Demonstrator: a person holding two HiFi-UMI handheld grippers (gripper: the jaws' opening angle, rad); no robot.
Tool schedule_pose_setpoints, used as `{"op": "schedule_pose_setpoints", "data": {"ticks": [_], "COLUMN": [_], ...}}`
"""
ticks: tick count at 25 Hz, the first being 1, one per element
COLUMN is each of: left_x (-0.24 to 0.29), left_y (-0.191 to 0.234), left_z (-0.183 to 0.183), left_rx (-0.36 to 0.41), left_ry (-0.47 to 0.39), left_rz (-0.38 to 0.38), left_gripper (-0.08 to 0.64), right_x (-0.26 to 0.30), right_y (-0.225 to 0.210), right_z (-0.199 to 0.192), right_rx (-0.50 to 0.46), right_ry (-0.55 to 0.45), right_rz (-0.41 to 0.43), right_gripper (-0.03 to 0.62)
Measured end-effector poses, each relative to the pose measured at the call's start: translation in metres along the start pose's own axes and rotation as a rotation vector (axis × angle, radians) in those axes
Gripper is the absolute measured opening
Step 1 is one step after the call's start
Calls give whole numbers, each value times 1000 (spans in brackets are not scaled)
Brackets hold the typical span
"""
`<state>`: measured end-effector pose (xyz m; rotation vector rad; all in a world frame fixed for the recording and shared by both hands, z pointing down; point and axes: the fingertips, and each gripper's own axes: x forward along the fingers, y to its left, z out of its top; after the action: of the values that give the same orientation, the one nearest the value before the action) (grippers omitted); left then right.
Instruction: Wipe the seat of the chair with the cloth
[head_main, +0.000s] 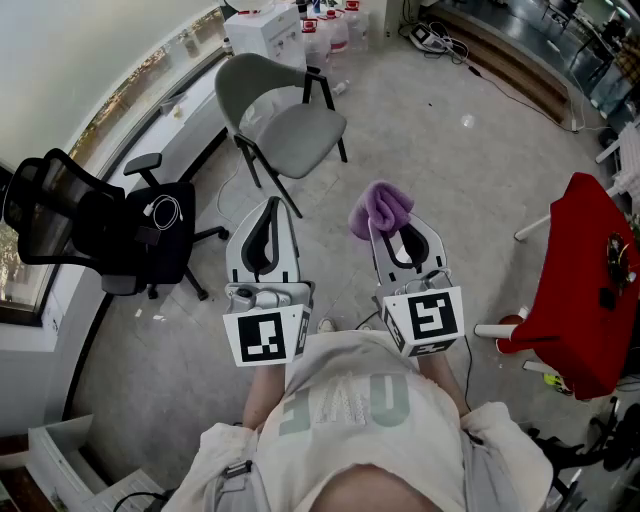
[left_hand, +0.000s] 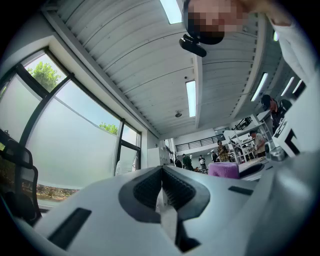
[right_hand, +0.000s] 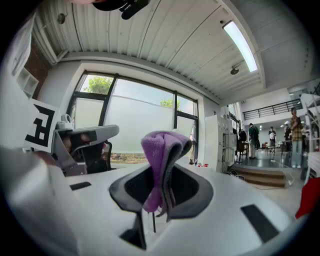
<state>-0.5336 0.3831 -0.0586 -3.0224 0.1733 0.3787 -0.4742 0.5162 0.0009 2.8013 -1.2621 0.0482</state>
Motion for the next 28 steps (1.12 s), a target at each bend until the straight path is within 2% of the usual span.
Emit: {"op": "schedule_pose_setpoints", "data": {"ticks": [11,17,21,28], "left_x": [4,5,7,33], "left_y": [29,49,67,97], "left_z": [-12,-24,-33,-51], "left_rx": [-21,-37,-47,-51], "left_ry": [16,21,29,41], "left_rz": [11,5,0,18], "left_gripper": [14,14,14,14], "right_x": [19,31,42,64], "right_y": [9,18,24,8], "right_z": [-8,-8,-17,-33], "right_rx": [-29,-8,16,59], "right_ry": [36,14,36,73], "right_rz": [-10,-19,-33,-69], "right_gripper": [88,89,89,89]}}
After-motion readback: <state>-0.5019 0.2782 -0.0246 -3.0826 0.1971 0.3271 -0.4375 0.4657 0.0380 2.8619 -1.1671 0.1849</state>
